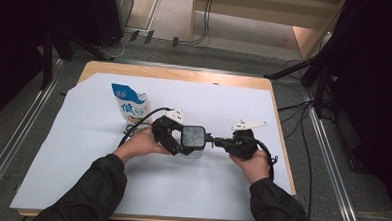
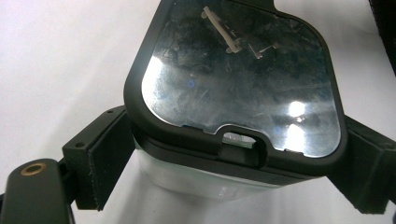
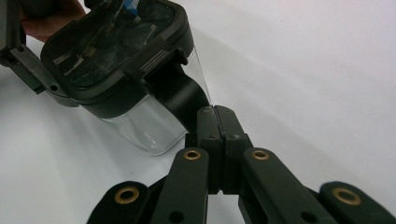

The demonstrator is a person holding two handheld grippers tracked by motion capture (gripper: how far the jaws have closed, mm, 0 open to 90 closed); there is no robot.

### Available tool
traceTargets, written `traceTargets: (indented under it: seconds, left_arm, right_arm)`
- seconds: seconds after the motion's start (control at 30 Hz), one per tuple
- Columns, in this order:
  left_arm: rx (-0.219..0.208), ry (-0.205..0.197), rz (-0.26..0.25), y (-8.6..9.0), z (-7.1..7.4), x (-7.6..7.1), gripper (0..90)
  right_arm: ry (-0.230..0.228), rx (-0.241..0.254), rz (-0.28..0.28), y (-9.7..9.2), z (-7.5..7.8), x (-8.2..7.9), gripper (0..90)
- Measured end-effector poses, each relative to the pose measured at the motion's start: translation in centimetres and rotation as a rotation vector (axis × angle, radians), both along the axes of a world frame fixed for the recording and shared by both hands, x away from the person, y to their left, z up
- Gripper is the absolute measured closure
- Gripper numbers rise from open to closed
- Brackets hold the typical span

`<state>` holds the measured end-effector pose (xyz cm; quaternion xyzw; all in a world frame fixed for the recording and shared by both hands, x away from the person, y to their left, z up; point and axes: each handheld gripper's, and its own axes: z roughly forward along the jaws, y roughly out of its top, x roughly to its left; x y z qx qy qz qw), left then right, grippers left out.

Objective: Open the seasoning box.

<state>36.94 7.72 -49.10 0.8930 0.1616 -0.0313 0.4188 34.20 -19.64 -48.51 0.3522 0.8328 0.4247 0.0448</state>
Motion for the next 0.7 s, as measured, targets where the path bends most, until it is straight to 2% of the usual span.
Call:
traceTargets:
  seconds: [0.1, 0.17, 0.3, 0.47, 0.7]
  left_arm:
    - [0.003, 0.001, -0.003, 0.01, 0.02, 0.04, 11.0]
    - [0.003, -0.023, -0.007, 0.0, 0.09, -0.05, 11.4]
    - [0.018, -0.041, -0.01, -0.02, 0.3, -0.17, 12.3]
    - [0.036, -0.037, -0.013, -0.03, 0.51, -0.23, 12.4]
    - [0.025, -0.036, -0.005, 0.02, 0.94, -0.36, 12.4]
  right_arm:
    - [-0.001, -0.001, -0.002, 0.02, -0.1, 0.03, 90.0]
    - [-0.001, -0.002, -0.006, 0.06, -0.14, 0.05, 90.0]
    - [-0.004, -0.003, -0.013, 0.11, -0.1, 0.12, 90.0]
    - [-0.001, -0.002, -0.012, 0.22, -0.11, 0.12, 90.0]
    - [-0.004, -0.004, -0.01, 0.27, -0.1, 0.09, 90.0]
